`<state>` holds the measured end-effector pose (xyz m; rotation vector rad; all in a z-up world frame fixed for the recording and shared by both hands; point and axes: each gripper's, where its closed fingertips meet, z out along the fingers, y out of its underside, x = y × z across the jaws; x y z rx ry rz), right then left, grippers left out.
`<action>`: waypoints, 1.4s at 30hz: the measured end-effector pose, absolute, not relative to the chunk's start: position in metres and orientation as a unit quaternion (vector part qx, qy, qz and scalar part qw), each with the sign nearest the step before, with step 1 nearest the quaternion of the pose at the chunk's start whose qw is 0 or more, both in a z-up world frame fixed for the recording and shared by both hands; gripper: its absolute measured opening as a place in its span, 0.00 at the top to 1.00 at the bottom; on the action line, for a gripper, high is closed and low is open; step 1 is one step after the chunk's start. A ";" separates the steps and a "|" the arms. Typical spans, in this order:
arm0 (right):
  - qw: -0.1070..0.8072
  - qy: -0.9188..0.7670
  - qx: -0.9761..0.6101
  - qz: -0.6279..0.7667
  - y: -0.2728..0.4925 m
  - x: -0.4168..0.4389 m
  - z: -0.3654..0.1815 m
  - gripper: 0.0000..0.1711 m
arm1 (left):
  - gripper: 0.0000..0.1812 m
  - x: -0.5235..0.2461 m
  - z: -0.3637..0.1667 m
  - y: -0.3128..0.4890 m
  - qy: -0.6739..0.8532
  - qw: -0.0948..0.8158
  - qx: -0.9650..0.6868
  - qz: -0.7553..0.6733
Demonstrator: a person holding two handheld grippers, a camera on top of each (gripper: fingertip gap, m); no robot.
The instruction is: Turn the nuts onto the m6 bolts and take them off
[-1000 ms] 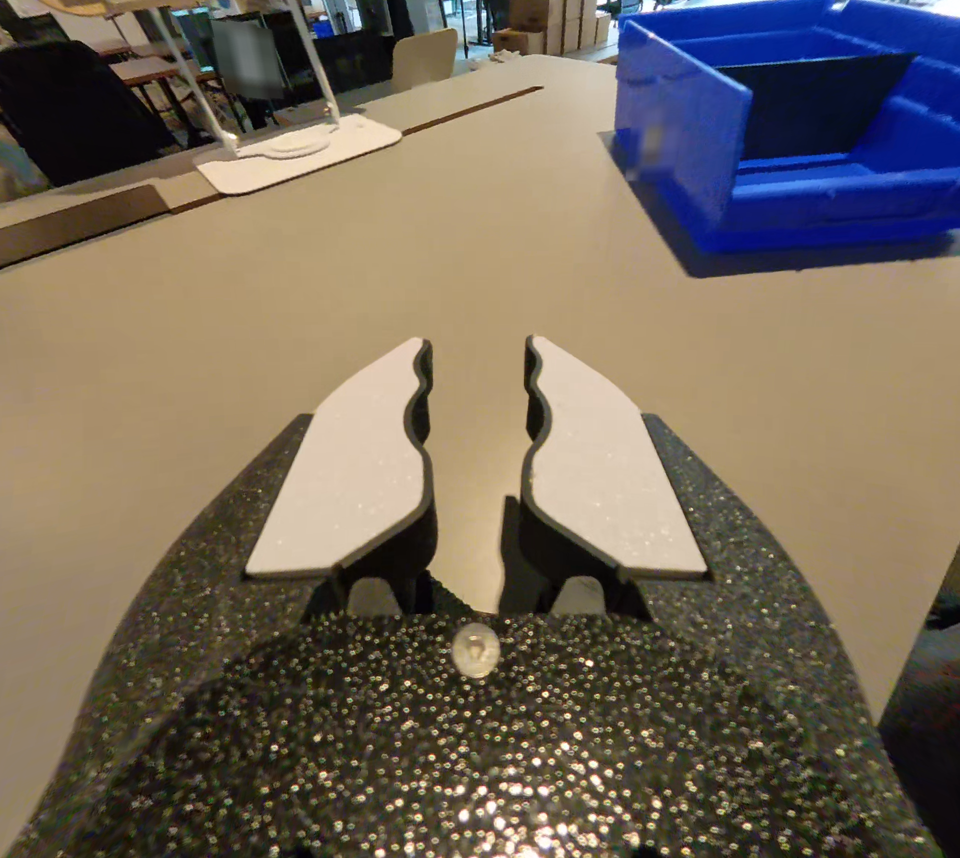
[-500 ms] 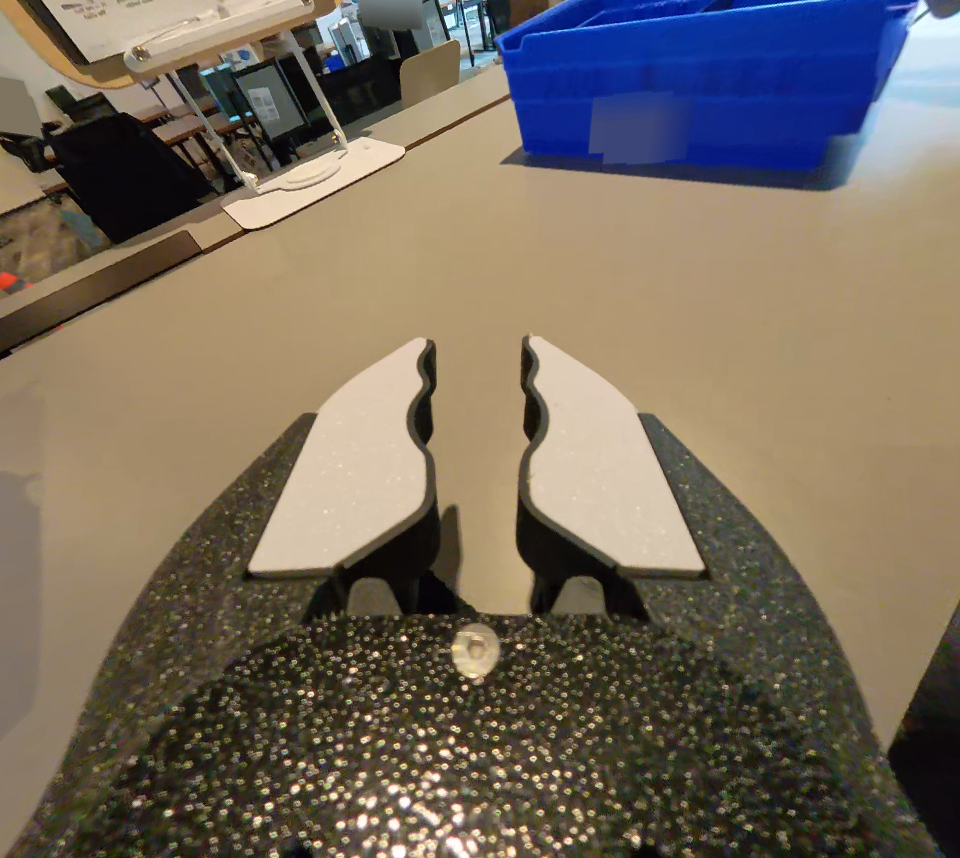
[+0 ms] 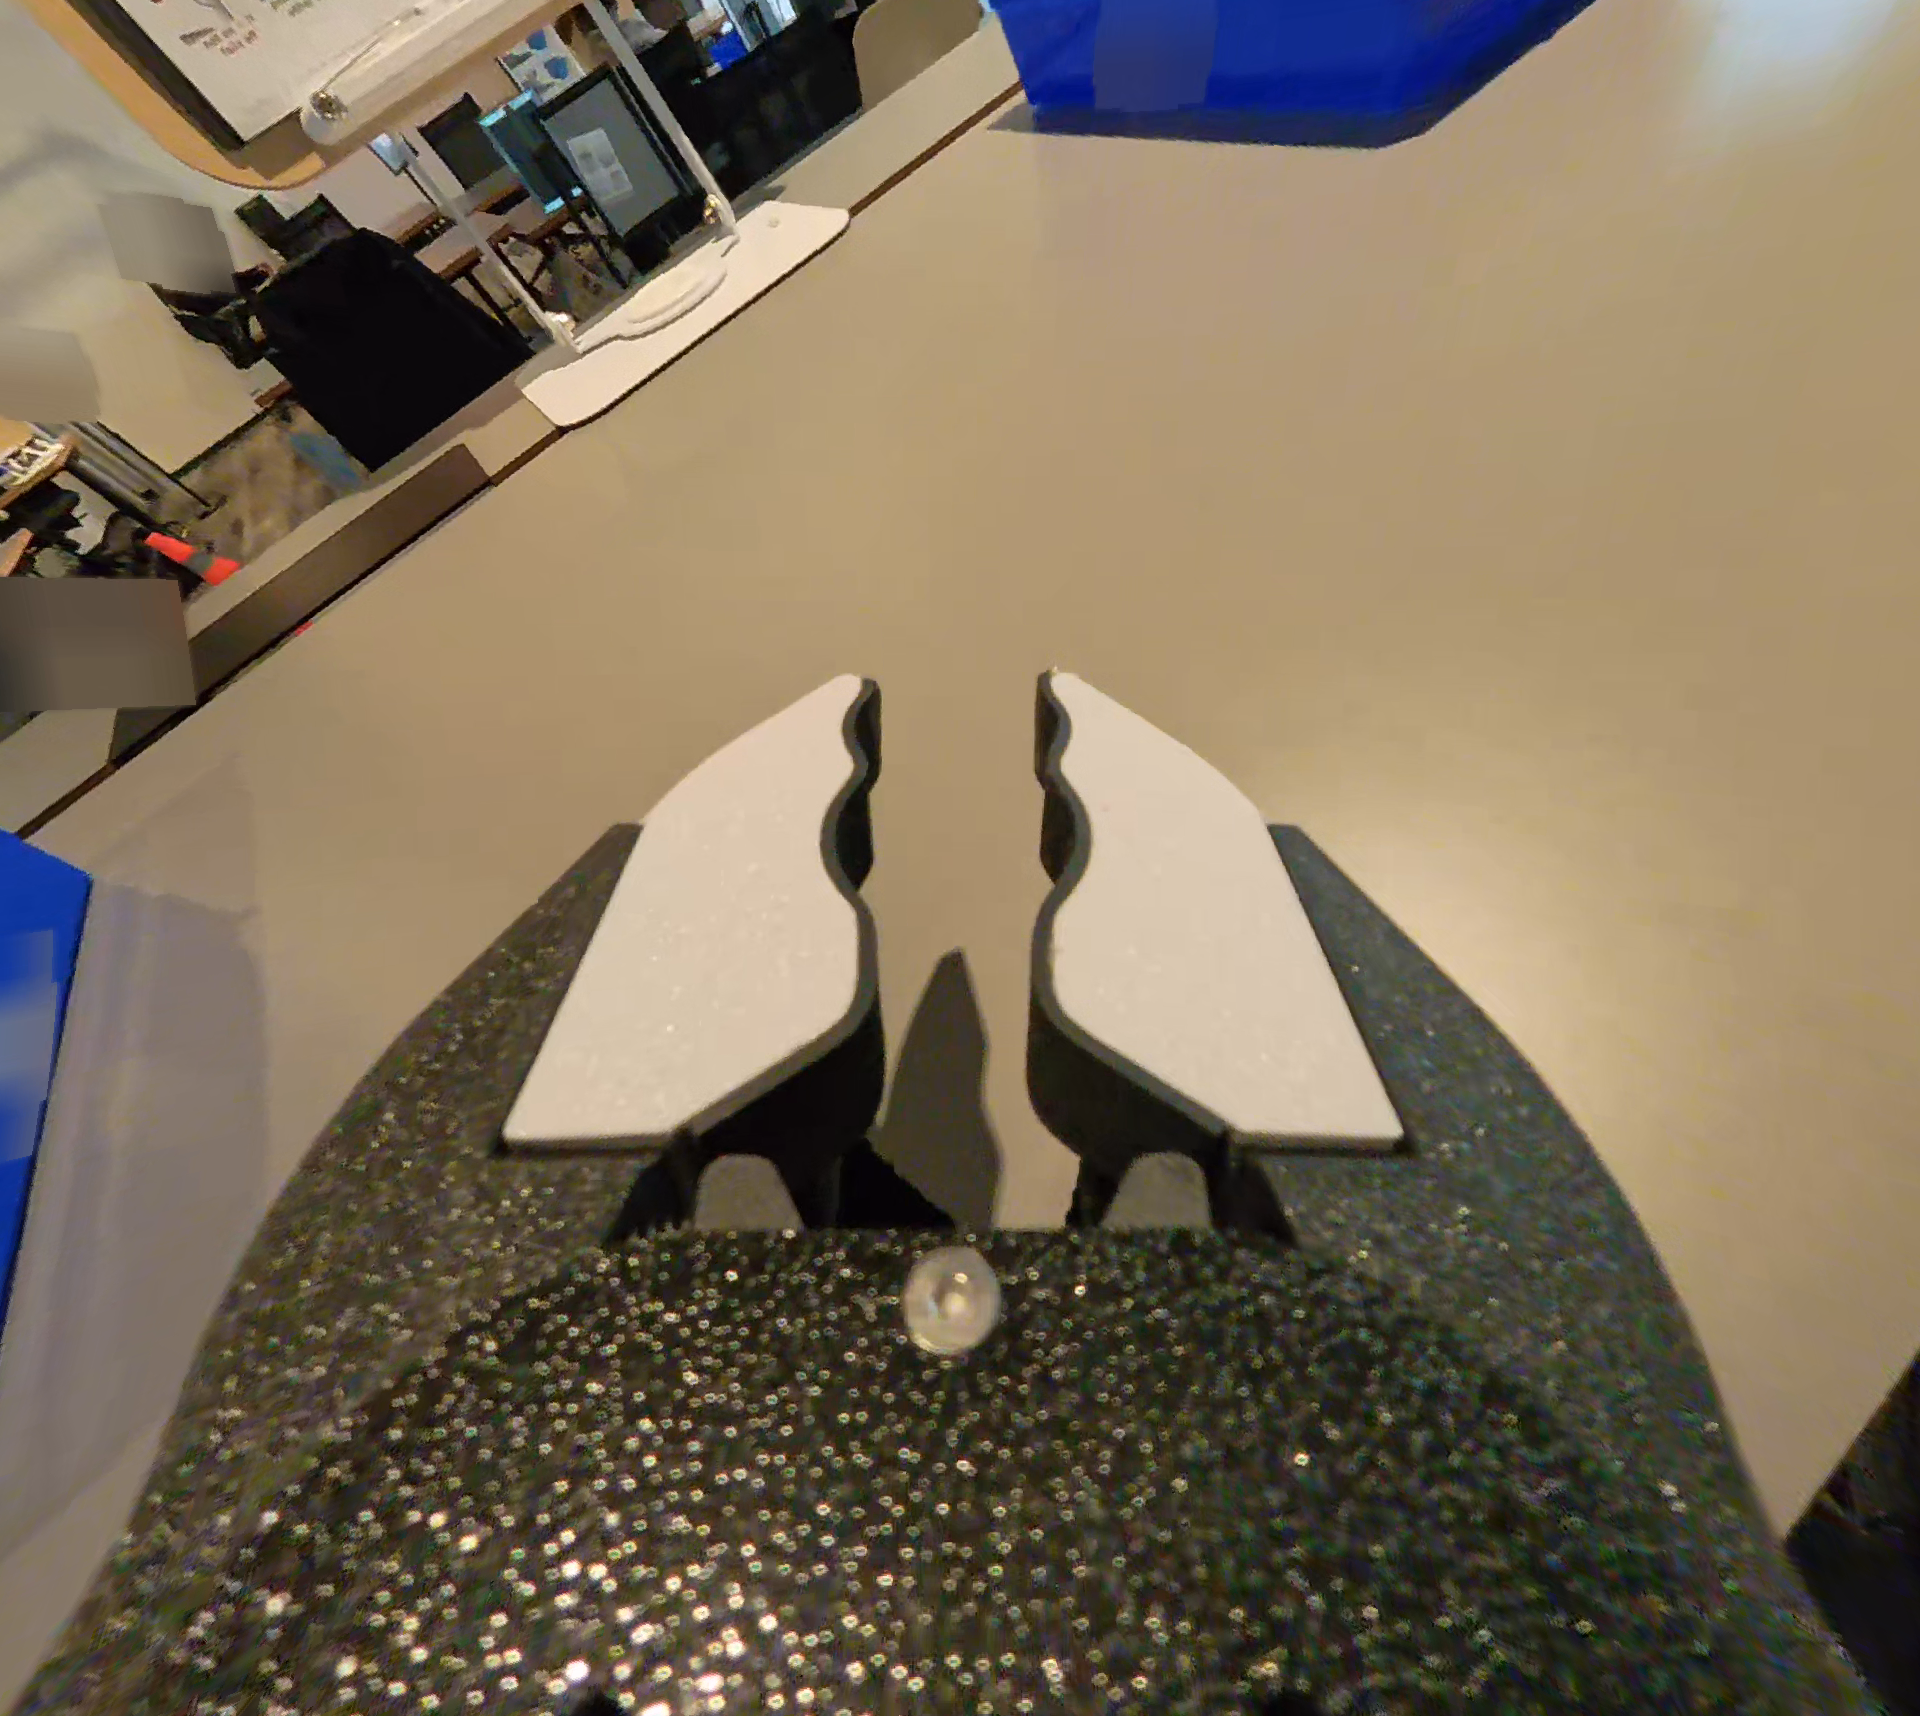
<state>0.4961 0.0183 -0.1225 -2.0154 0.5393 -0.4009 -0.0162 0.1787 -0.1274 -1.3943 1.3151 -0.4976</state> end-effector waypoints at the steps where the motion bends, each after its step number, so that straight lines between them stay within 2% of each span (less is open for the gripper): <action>1: 0.487 0.219 -0.830 -0.162 0.019 0.497 -0.123 0.98 | 0.85 -0.017 -0.127 0.179 0.553 0.549 -0.590 -0.212; 18: 0.500 0.183 -0.831 -0.159 0.039 0.477 -0.120 0.97 | 0.85 -0.028 -0.119 0.181 0.530 0.537 -0.599 -0.269; 23: 0.541 0.227 -0.789 -0.182 0.001 0.452 -0.105 0.85 | 0.85 -0.038 -0.117 0.180 0.527 0.536 -0.598 -0.279; 26: 0.561 0.231 -0.776 -0.171 -0.021 0.414 -0.098 0.84 | 0.85 -0.043 -0.116 0.178 0.529 0.534 -0.593 -0.290; 29: 0.592 0.156 -0.785 -0.095 -0.006 0.332 -0.097 0.85 | 0.85 -0.042 -0.116 0.175 0.535 0.521 -0.590 -0.307; 32: 0.548 0.037 -0.832 -0.074 0.021 0.252 -0.127 0.86 | 0.85 -0.038 -0.122 0.172 0.555 0.497 -0.589 -0.313; 35: 0.510 -0.023 -0.848 -0.142 0.037 0.224 -0.140 0.86 | 0.84 -0.037 -0.122 0.166 0.569 0.493 -0.576 -0.318; 38: 0.522 -0.046 -0.849 -0.064 0.058 0.191 -0.139 0.85 | 0.84 -0.040 -0.115 0.161 0.568 0.513 -0.556 -0.324; 42: 0.501 -0.064 -0.862 -0.046 0.079 0.176 -0.146 0.84 | 0.84 -0.045 -0.105 0.162 0.548 0.545 -0.542 -0.328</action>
